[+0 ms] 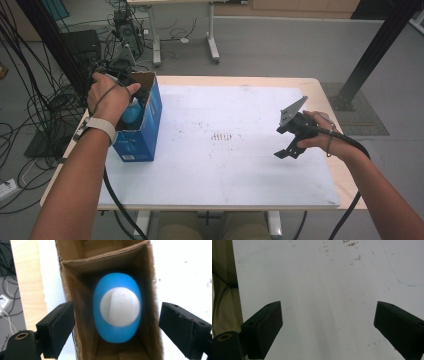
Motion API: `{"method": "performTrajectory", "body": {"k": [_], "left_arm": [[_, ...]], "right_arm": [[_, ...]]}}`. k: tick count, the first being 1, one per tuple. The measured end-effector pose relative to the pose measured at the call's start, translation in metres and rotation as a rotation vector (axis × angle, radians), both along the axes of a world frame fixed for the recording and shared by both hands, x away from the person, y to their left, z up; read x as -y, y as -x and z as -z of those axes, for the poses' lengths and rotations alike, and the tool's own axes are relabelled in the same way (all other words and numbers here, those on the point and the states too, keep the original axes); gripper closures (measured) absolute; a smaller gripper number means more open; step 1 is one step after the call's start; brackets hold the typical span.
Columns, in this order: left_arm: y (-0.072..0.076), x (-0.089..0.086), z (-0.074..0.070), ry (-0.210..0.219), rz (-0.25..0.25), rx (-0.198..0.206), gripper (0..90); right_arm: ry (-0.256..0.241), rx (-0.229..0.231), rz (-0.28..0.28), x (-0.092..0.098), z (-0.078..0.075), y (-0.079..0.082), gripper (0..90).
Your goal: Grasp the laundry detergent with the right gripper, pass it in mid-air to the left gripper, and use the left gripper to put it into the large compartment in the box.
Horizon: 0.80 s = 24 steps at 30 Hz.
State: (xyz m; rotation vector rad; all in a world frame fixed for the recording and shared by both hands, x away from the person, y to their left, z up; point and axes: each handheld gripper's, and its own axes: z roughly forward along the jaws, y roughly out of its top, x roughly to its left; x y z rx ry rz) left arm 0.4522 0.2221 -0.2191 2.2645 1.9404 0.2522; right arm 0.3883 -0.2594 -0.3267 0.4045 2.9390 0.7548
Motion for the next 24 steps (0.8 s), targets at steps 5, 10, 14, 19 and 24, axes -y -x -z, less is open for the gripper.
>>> {"method": "performTrajectory", "body": {"k": [5, 10, 14, 19, 24], "left_arm": [[0.005, 0.002, -0.017, 0.011, 0.052, 0.010, 11.5], [0.012, 0.009, -0.034, 0.032, 0.137, 0.054, 10.8], [0.015, 0.021, -0.042, 0.036, 0.232, 0.071, 10.2], [0.021, 0.042, -0.049, 0.039, 0.379, 0.110, 10.1], [0.025, 0.069, -0.050, 0.042, 0.532, 0.084, 9.3]], "right_arm": [[0.000, 0.003, 0.004, 0.002, -0.001, 0.001, 8.7], [0.004, 0.002, 0.004, 0.002, -0.003, 0.001, 8.7], [0.007, 0.000, 0.011, 0.003, -0.004, 0.002, 8.7], [0.005, 0.001, 0.013, 0.004, -0.007, 0.003, 8.7], [0.002, -0.002, 0.021, 0.006, -0.008, 0.003, 8.7]]}}
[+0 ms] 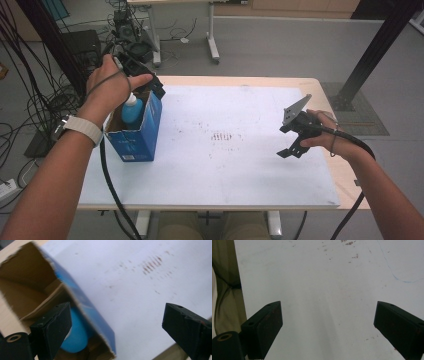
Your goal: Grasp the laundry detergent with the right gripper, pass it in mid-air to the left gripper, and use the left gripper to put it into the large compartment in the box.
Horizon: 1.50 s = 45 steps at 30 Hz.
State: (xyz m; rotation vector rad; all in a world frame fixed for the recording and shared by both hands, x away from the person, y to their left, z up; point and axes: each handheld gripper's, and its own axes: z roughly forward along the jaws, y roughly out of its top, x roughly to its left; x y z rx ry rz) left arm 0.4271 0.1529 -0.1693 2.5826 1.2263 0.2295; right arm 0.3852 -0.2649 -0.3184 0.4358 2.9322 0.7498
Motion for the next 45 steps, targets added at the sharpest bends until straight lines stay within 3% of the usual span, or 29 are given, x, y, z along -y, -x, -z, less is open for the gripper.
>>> {"method": "performTrajectory", "body": {"k": [12, 18, 27, 32, 45], "left_arm": [[0.014, 0.065, 0.014, -0.075, 0.276, -0.032, 8.1], [0.019, 0.090, 0.024, -0.095, 0.352, -0.051, 8.3], [0.024, 0.117, 0.037, -0.126, 0.420, -0.071, 8.5], [0.023, 0.127, 0.042, -0.122, 0.442, -0.075, 8.5], [0.019, 0.129, 0.045, -0.118, 0.435, -0.069, 8.8]], "right_arm": [[-0.008, 0.003, 0.010, 0.002, -0.004, -0.001, 8.6], [-0.008, 0.005, 0.013, 0.002, -0.006, -0.001, 8.7], [-0.013, 0.011, 0.019, 0.005, -0.008, -0.001, 8.6], [-0.013, 0.011, 0.020, 0.006, -0.008, -0.001, 8.6], [-0.015, 0.010, 0.021, 0.005, -0.006, -0.001, 8.6]]}}
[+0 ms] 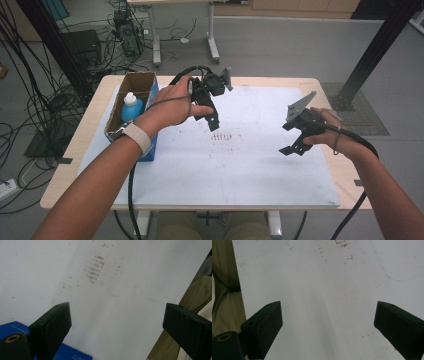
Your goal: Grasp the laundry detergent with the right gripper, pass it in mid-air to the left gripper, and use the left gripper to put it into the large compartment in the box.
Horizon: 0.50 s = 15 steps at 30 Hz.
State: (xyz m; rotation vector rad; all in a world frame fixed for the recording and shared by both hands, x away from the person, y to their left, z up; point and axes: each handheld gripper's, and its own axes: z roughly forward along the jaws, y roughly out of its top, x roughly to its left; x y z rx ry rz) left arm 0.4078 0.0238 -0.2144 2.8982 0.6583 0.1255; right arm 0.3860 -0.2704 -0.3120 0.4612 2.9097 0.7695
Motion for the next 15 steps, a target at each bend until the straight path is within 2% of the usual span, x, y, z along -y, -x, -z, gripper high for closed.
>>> {"method": "performTrajectory", "body": {"k": [15], "left_arm": [[-0.0018, -0.0005, 0.0012, -0.012, -0.005, 0.001, 8.9]], "right_arm": [[-0.001, -0.002, 0.003, 0.0029, 0.0014, 0.0025, 8.6]]}}
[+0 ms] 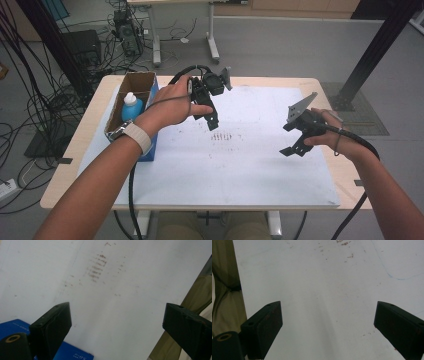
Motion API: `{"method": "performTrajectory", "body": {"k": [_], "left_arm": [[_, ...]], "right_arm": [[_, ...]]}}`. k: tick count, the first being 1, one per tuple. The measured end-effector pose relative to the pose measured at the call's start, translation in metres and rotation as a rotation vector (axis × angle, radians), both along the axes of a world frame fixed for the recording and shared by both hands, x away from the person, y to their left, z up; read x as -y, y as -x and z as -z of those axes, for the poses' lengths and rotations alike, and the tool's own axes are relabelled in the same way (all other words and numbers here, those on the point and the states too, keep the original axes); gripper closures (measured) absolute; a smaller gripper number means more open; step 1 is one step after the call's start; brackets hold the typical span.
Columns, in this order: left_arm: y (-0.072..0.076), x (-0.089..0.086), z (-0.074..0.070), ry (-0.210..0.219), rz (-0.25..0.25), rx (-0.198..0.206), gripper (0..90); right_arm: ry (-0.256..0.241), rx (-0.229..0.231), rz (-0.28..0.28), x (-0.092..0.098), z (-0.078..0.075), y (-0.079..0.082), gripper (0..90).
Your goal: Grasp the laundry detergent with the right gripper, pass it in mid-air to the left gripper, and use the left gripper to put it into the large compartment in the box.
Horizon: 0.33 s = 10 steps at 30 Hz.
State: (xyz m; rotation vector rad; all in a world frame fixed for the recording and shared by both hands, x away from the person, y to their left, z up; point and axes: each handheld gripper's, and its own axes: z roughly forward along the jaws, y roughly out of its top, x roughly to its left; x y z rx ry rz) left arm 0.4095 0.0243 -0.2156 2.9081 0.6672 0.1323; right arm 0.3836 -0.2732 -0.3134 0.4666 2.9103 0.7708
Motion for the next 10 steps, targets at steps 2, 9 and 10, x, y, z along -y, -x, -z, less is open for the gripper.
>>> {"method": "performTrajectory", "body": {"k": [2, 9, 10], "left_arm": [[-0.0001, -0.0002, 0.0000, -0.002, 0.000, 0.004, 9.0], [-0.0004, -0.0014, -0.0005, 0.005, -0.011, 0.004, 9.2], [-0.0007, -0.0018, -0.0007, 0.005, -0.010, 0.004, 9.2]], "right_arm": [[0.000, 0.001, 0.000, 0.0003, 0.0004, 0.0003, 8.6], [-0.002, 0.001, 0.004, 0.0010, 0.0002, 0.0014, 8.6], [-0.003, 0.002, 0.002, 0.0011, 0.0003, 0.0015, 8.6]]}}
